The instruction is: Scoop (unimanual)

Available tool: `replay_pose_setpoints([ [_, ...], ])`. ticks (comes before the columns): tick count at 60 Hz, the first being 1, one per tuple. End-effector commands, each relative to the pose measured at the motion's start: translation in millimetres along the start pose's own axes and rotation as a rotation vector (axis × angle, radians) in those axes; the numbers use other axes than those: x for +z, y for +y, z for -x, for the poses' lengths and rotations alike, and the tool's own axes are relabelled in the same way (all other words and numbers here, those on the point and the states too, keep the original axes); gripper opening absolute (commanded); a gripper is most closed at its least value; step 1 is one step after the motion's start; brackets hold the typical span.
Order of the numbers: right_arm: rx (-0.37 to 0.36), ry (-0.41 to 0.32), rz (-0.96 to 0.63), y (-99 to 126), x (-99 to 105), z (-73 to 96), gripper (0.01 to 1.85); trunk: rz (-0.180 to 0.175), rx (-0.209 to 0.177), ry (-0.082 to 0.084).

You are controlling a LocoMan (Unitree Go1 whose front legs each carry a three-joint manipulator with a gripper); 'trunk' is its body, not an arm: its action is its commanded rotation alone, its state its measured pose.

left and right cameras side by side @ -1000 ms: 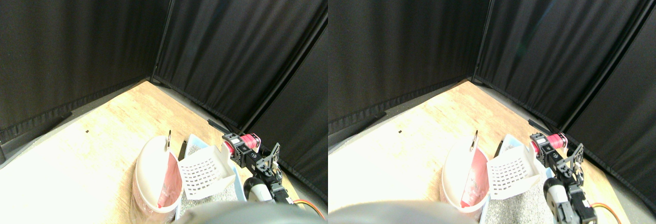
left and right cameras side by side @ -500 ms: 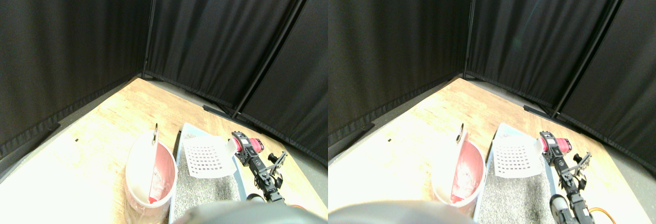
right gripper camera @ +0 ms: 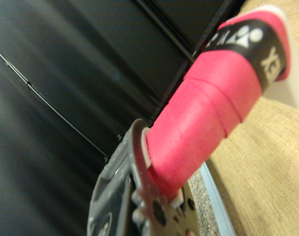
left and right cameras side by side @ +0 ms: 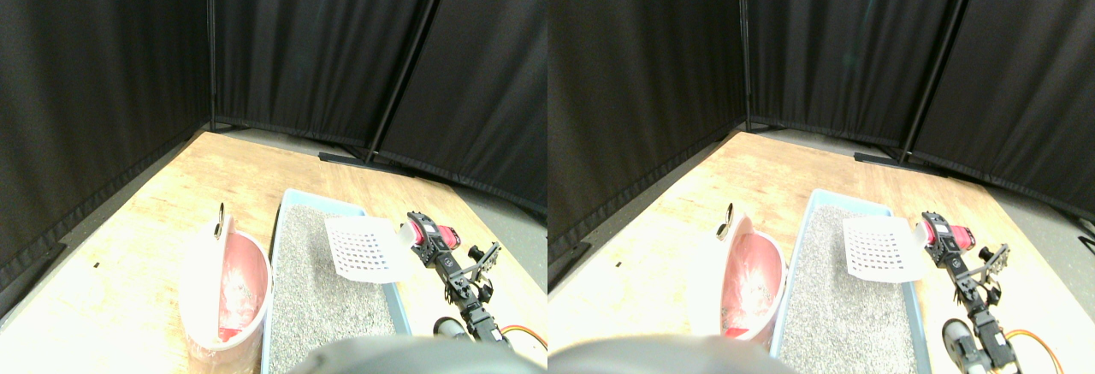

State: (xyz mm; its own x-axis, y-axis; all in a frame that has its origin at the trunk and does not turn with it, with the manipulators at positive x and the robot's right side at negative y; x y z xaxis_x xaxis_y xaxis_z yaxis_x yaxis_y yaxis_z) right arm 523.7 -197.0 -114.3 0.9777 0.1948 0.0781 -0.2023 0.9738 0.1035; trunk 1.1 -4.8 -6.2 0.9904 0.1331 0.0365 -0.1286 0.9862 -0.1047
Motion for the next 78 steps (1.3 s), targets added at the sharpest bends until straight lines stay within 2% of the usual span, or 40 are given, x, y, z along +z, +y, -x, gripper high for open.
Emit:
replay_pose_setpoints([
  [1,0.021,-0.074,-0.029,-1.9,7.9,-4.8,0.06,0.014,-0.013,-0.011],
  [5,-0.019,-0.058,-0.045,-10.0,4.7,-1.5,0.06,0.011,-0.017,-0.011],
  [15,-0.018,-0.054,-0.073,-22.6,-8.1,6.4,0.06,0.009,-0.019,-0.008],
  [24,-0.048,-0.041,-0.108,-28.5,-23.0,19.3,0.06,0.011,-0.018,-0.006],
  [29,-0.069,-0.024,-0.115,-28.3,-30.4,25.0,0.06,0.011,-0.020,-0.004],
  [43,-0.053,-0.006,-0.171,-28.5,-52.2,33.7,0.06,0.012,-0.024,-0.004],
  [53,-0.067,0.016,-0.208,-30.7,-65.3,37.7,0.06,0.019,-0.017,-0.001],
  [59,-0.078,0.022,-0.219,-28.5,-69.4,39.3,0.06,0.021,-0.016,0.001],
  [62,-0.065,0.022,-0.229,-27.3,-71.0,39.6,0.06,0.022,-0.015,0.003],
  [63,-0.036,0.026,-0.234,-25.6,-72.7,39.9,0.06,0.023,-0.015,0.004],
  [71,-0.063,0.049,-0.233,-18.8,-72.9,43.6,0.06,0.025,-0.011,0.003],
  [78,-0.057,0.023,-0.245,-13.3,-69.5,46.2,0.06,0.025,-0.010,0.004],
])
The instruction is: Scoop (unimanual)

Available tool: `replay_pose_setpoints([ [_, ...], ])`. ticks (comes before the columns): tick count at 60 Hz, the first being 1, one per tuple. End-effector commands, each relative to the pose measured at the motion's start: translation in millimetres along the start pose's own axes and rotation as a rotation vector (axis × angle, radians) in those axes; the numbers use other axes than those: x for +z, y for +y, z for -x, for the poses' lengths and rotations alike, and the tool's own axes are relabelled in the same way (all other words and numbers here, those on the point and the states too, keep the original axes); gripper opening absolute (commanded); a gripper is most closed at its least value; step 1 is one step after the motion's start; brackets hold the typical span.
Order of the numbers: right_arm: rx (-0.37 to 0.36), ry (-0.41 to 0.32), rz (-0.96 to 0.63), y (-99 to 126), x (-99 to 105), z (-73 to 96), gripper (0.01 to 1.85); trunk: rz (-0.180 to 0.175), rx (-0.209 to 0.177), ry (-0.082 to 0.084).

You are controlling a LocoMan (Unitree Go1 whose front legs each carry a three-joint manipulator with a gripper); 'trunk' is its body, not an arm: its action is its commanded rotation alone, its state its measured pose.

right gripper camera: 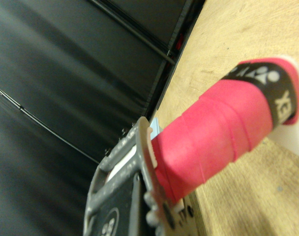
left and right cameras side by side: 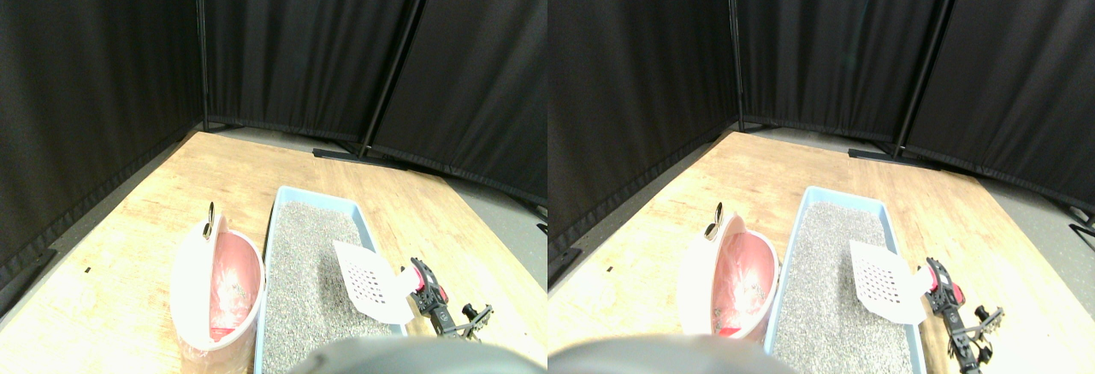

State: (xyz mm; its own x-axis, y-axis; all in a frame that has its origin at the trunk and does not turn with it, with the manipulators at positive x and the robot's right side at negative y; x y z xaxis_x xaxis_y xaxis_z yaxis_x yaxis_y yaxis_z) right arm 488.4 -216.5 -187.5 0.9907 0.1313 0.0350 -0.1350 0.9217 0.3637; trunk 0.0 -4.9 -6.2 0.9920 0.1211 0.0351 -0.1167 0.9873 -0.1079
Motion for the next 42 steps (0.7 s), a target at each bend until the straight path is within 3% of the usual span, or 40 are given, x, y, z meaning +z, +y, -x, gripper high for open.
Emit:
replay_pose_setpoints([
  [1,0.017,-0.002,0.019,5.4,-2.7,2.5,0.06,0.022,0.002,0.001],
  [8,0.044,-0.054,0.003,16.7,7.2,4.7,0.06,0.021,0.002,0.003],
  [16,0.020,-0.051,0.013,19.7,7.8,3.0,0.06,0.026,0.006,0.002],
  [31,-0.035,-0.007,-0.038,-6.4,-23.9,3.5,0.06,0.032,0.015,0.004],
  [40,-0.060,-0.009,-0.021,-14.9,-30.3,7.4,0.06,0.028,0.014,0.008],
  [42,-0.108,0.031,-0.014,-17.0,-30.0,9.8,0.06,0.027,0.014,0.009],
])
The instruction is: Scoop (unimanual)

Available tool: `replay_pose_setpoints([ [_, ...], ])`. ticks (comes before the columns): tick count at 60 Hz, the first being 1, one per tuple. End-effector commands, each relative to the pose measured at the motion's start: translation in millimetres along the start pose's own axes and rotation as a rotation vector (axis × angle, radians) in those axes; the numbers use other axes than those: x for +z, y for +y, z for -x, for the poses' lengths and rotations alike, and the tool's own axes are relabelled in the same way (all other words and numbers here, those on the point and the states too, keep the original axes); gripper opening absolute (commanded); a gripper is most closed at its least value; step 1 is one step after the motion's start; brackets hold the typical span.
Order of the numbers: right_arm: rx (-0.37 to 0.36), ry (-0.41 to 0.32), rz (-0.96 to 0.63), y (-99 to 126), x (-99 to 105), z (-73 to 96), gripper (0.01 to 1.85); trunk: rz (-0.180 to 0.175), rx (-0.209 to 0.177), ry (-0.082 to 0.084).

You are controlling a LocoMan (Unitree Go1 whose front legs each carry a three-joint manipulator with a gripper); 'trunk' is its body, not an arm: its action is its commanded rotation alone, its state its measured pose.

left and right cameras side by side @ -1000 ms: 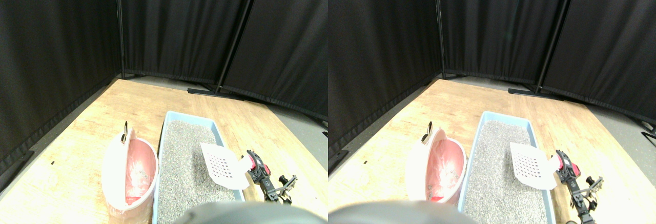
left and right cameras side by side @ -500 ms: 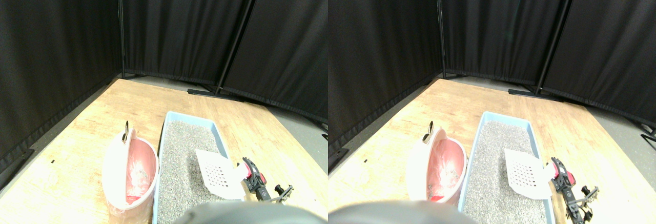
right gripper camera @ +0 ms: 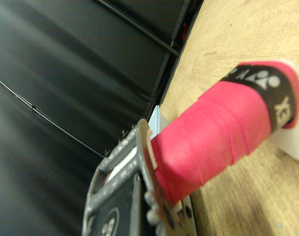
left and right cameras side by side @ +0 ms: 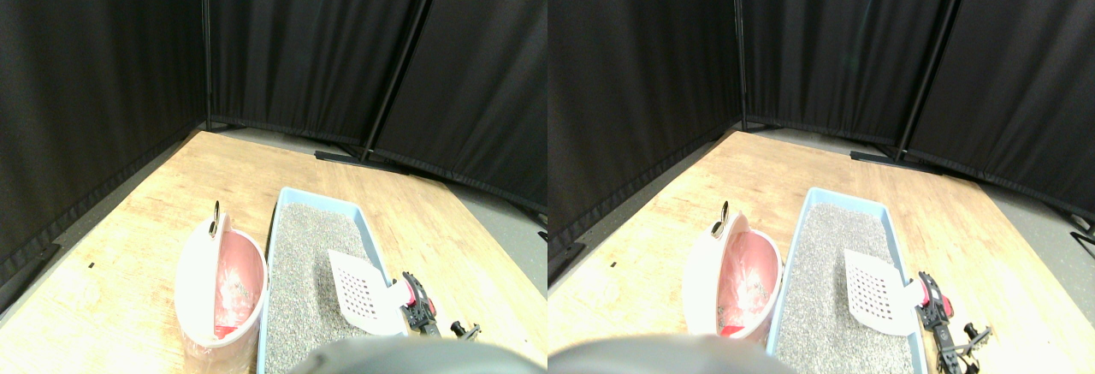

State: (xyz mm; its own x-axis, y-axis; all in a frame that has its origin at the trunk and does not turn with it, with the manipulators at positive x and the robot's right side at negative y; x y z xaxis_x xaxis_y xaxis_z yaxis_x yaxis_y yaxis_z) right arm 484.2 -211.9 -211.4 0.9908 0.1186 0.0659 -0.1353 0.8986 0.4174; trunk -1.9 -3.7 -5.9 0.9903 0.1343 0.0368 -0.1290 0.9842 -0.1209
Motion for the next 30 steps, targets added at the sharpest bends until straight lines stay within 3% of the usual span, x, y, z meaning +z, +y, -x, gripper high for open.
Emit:
replay_pose_setpoints([
  [1,-0.119,0.069,0.047,-13.7,-4.9,6.1,0.06,0.014,0.001,0.012],
  [3,-0.128,0.074,0.045,-13.9,-4.7,6.5,0.07,0.013,0.001,0.012],
  [7,-0.183,0.111,0.051,-14.3,-3.6,10.6,0.54,0.012,0.001,0.012],
  [11,-0.219,0.210,0.046,-14.5,-1.7,12.9,1.10,0.013,0.000,0.011],
  [13,-0.225,0.220,0.040,-14.3,-1.2,13.2,1.16,0.012,0.001,0.012],
  [15,-0.217,0.239,0.036,-13.5,0.3,14.4,1.35,0.011,0.002,0.012],
  [21,-0.211,0.309,-0.008,-9.2,6.1,16.7,1.60,0.009,0.001,0.012],
  [30,-0.197,0.316,-0.029,-3.4,13.1,20.6,1.66,0.008,-0.002,0.013],
])
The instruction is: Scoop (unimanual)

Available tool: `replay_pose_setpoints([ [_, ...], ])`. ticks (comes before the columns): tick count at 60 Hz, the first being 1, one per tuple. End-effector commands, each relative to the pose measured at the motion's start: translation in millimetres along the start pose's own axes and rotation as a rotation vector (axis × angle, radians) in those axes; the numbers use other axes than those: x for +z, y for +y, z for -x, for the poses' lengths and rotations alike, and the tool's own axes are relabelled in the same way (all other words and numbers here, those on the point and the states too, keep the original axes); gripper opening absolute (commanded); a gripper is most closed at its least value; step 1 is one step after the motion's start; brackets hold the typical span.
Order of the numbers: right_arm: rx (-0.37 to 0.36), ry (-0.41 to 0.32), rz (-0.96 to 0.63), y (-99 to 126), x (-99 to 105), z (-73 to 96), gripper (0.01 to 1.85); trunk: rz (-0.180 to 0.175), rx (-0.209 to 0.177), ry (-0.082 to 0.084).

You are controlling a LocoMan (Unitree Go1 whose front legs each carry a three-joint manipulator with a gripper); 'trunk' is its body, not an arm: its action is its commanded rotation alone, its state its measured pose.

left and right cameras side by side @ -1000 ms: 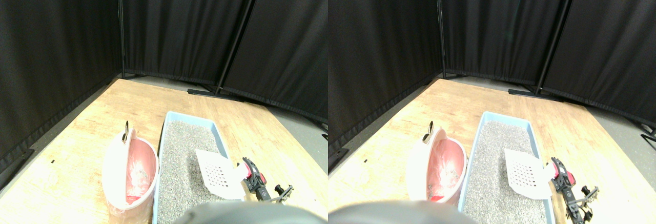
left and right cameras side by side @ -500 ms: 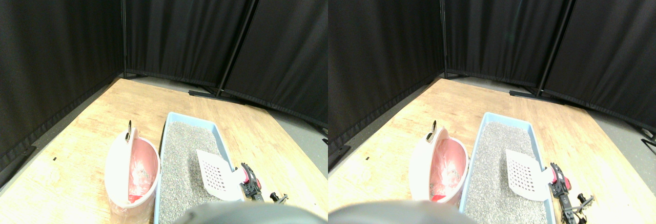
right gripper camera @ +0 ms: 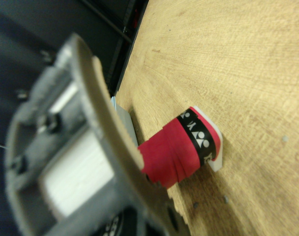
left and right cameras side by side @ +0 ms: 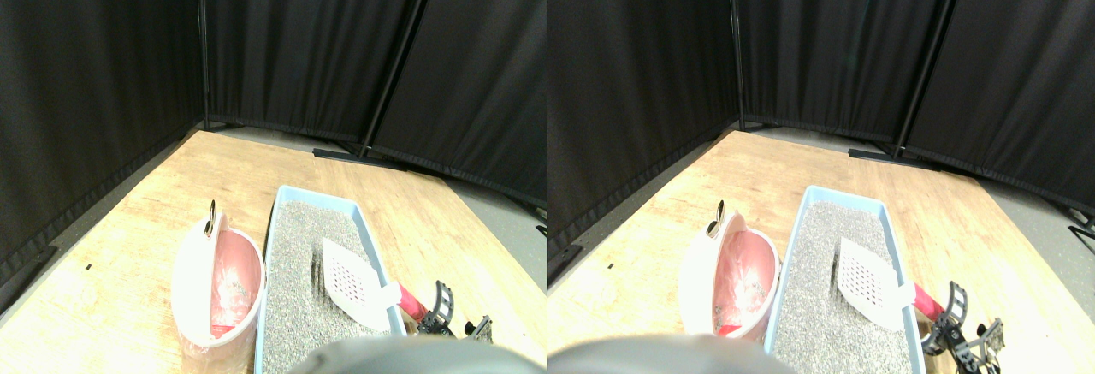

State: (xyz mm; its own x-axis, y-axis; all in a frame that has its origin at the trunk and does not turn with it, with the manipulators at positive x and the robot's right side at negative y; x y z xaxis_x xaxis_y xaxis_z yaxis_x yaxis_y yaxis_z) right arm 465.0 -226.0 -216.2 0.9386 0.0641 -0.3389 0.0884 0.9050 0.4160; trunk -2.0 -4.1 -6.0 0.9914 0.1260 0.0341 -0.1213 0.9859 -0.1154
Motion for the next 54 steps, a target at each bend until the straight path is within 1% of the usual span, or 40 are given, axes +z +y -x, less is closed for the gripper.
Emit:
replay_pose_setpoints([
  [1,0.025,-0.033,-0.001,9.9,11.6,7.5,1.66,0.013,0.006,0.009],
  [6,0.035,-0.054,-0.011,11.8,14.3,12.5,1.61,0.013,0.004,0.010],
  [7,0.043,-0.072,0.009,12.6,16.2,15.5,1.57,0.013,0.004,0.010],
  [11,0.044,-0.094,0.036,14.7,20.5,21.6,1.50,0.013,0.004,0.010],
  [12,0.044,-0.099,0.035,15.0,21.4,22.8,1.48,0.009,-0.003,0.010],
  [15,0.060,-0.132,0.022,16.8,26.7,29.8,1.29,0.009,-0.003,0.010],
  [16,0.060,-0.132,0.022,16.8,26.7,29.8,1.29,0.008,-0.008,0.010],
  [17,0.059,-0.137,0.023,17.0,27.6,30.9,1.25,0.008,-0.008,0.010],
  [18,0.058,-0.149,0.027,17.6,29.4,33.0,1.16,0.008,-0.008,0.010],
  [21,0.059,-0.194,0.033,19.2,34.4,38.8,0.72,0.004,-0.014,0.011],
  [22,0.059,-0.196,0.034,19.4,35.4,39.7,0.64,0.004,-0.014,0.011],
  [23,0.059,-0.200,0.039,19.8,37.3,41.3,0.49,0.001,-0.019,0.011],
  [24,0.059,-0.200,0.039,19.8,37.3,41.3,0.49,0.001,-0.019,0.011],
  [25,0.056,-0.214,0.050,20.4,39.7,42.9,0.30,0.001,-0.019,0.011],
  [26,0.056,-0.214,0.050,20.4,39.7,42.9,0.30,0.000,-0.023,0.011],
  [29,0.076,-0.241,0.063,20.9,43.1,45.6,0.07,-0.002,-0.026,0.011],
  [31,0.098,-0.253,0.086,21.4,45.1,47.8,0.06,-0.004,-0.029,0.011],
  [37,0.126,-0.281,0.108,23.1,50.2,53.5,0.06,-0.010,-0.040,0.010],
  [44,0.167,-0.296,0.136,24.3,55.8,60.2,0.06,-0.016,-0.051,0.009],
  [47,0.178,-0.299,0.152,24.9,58.2,63.3,0.06,-0.017,-0.055,0.009],
  [54,0.175,-0.301,0.179,27.6,62.6,71.6,0.06,-0.019,-0.061,0.007],
])
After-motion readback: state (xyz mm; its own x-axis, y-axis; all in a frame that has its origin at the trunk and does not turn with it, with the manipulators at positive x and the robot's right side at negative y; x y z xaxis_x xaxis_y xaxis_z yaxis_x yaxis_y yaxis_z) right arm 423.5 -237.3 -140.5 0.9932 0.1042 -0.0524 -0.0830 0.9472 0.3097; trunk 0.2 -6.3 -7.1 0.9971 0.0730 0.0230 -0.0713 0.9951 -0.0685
